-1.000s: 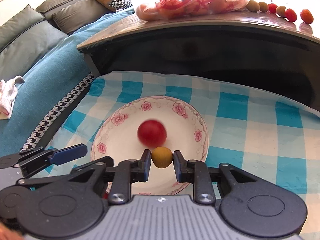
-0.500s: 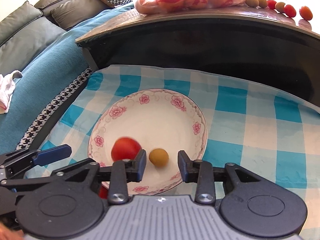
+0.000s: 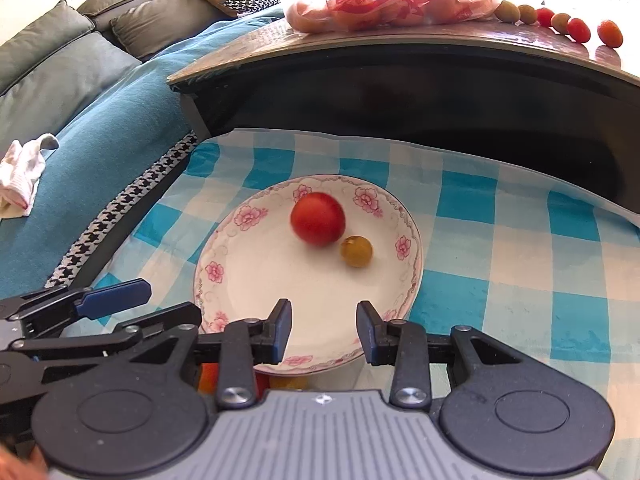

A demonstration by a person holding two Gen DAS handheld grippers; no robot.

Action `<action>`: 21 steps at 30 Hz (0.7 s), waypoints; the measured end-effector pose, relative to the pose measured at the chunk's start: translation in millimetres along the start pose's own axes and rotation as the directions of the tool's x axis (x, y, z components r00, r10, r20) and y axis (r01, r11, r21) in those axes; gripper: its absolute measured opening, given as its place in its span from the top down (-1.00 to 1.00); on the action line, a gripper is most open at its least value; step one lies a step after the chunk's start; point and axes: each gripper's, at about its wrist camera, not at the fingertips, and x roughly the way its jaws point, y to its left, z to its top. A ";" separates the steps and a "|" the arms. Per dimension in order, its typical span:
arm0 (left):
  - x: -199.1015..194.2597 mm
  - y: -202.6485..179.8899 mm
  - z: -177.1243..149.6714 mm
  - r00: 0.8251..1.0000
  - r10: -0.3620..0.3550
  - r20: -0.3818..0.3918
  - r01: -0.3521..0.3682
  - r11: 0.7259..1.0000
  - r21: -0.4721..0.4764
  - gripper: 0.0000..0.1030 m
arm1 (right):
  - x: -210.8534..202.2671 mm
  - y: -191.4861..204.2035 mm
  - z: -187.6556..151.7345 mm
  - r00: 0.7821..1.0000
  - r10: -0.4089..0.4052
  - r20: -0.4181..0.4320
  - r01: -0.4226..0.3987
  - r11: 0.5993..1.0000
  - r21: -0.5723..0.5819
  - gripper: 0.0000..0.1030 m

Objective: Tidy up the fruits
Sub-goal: 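Move both tools back from the plate toward the tangerines in the fruit cluster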

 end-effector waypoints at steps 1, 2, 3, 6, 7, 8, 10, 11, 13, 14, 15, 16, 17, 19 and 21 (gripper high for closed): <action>-1.5 0.6 -0.9 1.000 0.000 0.000 0.000 1.000 0.000 -0.23 | -2.2 2.2 -1.1 1.000 -0.004 0.003 0.004 1.000 -0.006 0.08; -2.9 1.0 -2.0 1.000 0.001 0.000 -0.001 1.000 0.000 -0.24 | -4.6 4.7 -2.3 1.000 -0.009 0.008 0.009 1.000 -0.013 0.08; -4.0 1.3 -3.0 1.000 0.002 -0.001 -0.002 1.000 0.001 -0.24 | -7.3 7.2 -3.5 1.000 -0.013 0.014 0.014 1.000 -0.020 0.08; -7.8 1.7 -6.3 1.000 0.004 -0.003 -0.004 1.000 -0.001 -0.24 | -15.3 14.7 -7.3 0.999 -0.025 0.030 0.026 0.999 -0.039 0.08; -9.3 1.6 -7.4 1.000 0.005 -0.003 -0.005 1.000 0.000 -0.24 | -17.9 17.2 -8.6 0.999 -0.031 0.036 0.033 0.998 -0.046 0.08; -10.6 1.2 -8.6 1.000 0.005 -0.003 -0.005 1.000 0.001 -0.24 | -20.0 19.3 -9.7 0.999 -0.035 0.040 0.037 0.998 -0.052 0.08; -13.3 0.9 -10.8 1.000 0.006 -0.003 -0.006 1.000 0.002 -0.25 | -23.7 22.7 -11.9 0.998 -0.040 0.045 0.043 0.997 -0.063 0.08; -13.4 0.8 -10.8 1.000 0.006 -0.003 -0.006 1.000 0.001 -0.25 | -25.5 24.2 -13.2 0.998 -0.044 0.047 0.047 0.997 -0.068 0.08; -15.6 1.0 -12.7 1.000 0.006 -0.005 -0.006 1.000 0.002 -0.26 | -28.7 28.5 -16.1 0.997 -0.054 0.053 0.058 0.995 -0.082 0.08; -17.0 1.4 -13.8 1.000 0.006 -0.004 -0.006 1.000 0.001 -0.26 | -30.2 30.7 -17.3 0.997 -0.058 0.057 0.063 0.994 -0.090 0.08; -18.0 1.9 -14.5 1.000 0.007 -0.004 -0.007 1.000 0.000 -0.27 | -31.8 32.6 -18.8 0.996 -0.062 0.061 0.068 0.993 -0.098 0.08; -19.3 2.8 -15.7 1.000 0.007 -0.003 -0.007 1.000 -0.002 -0.28 | -33.6 34.5 -20.2 0.996 -0.065 0.065 0.072 0.992 -0.104 0.08; -19.9 3.4 -16.3 1.000 0.008 -0.004 -0.008 1.000 -0.004 -0.29 | -35.1 36.0 -21.4 0.995 -0.069 0.068 0.076 0.991 -0.107 0.08; -22.1 4.3 -18.0 1.000 0.008 -0.004 -0.008 1.000 -0.007 -0.29 | -38.4 38.8 -24.0 0.995 -0.070 0.072 0.078 0.991 -0.111 0.08; -24.0 5.1 -19.5 1.000 0.008 -0.003 -0.008 1.000 -0.009 -0.30 | -41.3 41.3 -26.1 0.995 -0.069 0.071 0.077 0.991 -0.112 0.08</action>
